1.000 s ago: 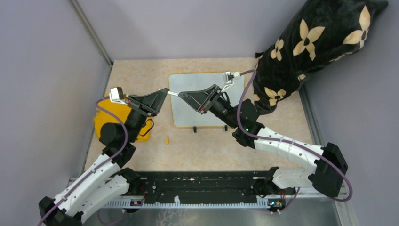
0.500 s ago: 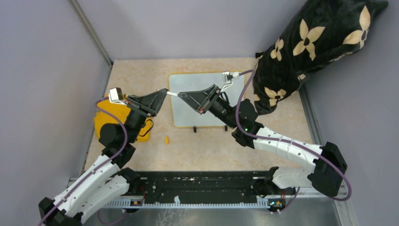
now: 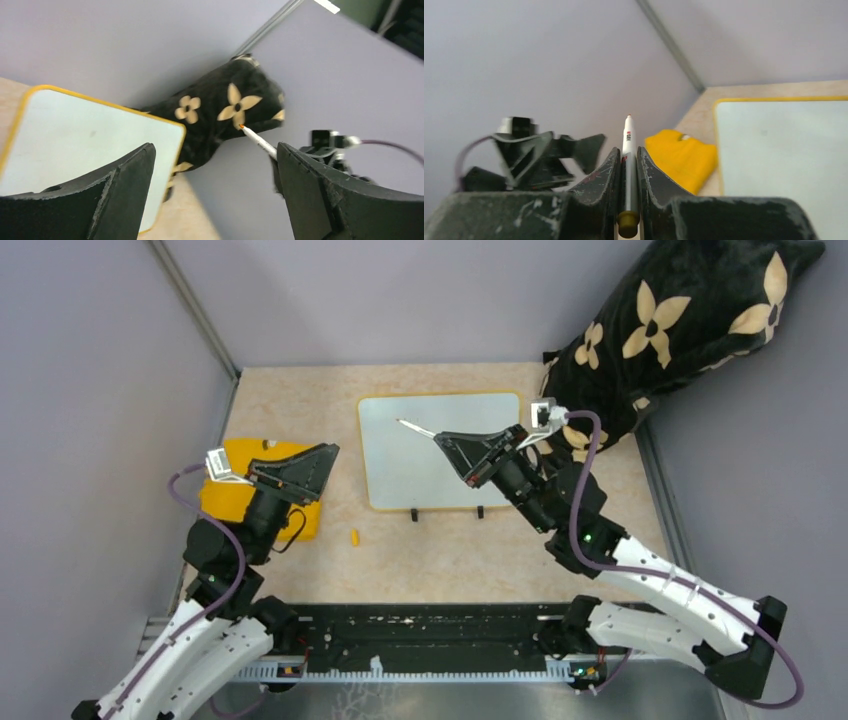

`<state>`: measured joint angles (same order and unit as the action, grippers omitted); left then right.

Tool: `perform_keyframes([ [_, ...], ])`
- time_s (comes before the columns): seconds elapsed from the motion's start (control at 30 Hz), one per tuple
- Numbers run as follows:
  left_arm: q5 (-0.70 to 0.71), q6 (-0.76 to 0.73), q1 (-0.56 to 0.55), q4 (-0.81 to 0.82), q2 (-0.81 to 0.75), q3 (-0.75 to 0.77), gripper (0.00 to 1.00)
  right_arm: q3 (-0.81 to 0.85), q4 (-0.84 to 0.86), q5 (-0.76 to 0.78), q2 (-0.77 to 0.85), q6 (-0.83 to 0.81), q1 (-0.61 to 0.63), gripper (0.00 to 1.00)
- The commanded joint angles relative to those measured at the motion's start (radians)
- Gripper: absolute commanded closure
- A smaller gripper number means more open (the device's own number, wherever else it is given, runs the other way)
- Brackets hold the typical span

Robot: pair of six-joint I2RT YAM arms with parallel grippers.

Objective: Write a sentence on the whiteboard
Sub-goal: Adjust the whiteboard marker, then adjust the whiteboard stand at the center of the board.

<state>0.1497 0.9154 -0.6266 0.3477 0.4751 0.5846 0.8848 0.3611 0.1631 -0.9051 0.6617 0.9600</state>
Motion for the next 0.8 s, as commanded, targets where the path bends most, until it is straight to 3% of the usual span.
perform_keyframes([
  [0.0, 0.039, -0.382, -0.003, -0.308, 0.009, 0.090, 0.05, 0.010, -0.268, 0.203, 0.073, -0.254, 0.010, 1.00],
  [0.17, 0.052, -0.638, -0.002, -0.469, 0.079, 0.130, 0.05, -0.049, -0.382, 0.323, 0.135, -0.365, 0.009, 1.00],
  [0.37, 0.044, -0.842, -0.003, -0.442, 0.165, 0.138, 0.06, -0.155, -0.369, 0.309, 0.180, -0.402, 0.010, 1.00],
  [0.77, -0.145, -0.780, -0.003, -0.265, 0.131, -0.018, 0.07, -0.135, -0.419, 0.310, 0.132, -0.295, 0.010, 1.00],
])
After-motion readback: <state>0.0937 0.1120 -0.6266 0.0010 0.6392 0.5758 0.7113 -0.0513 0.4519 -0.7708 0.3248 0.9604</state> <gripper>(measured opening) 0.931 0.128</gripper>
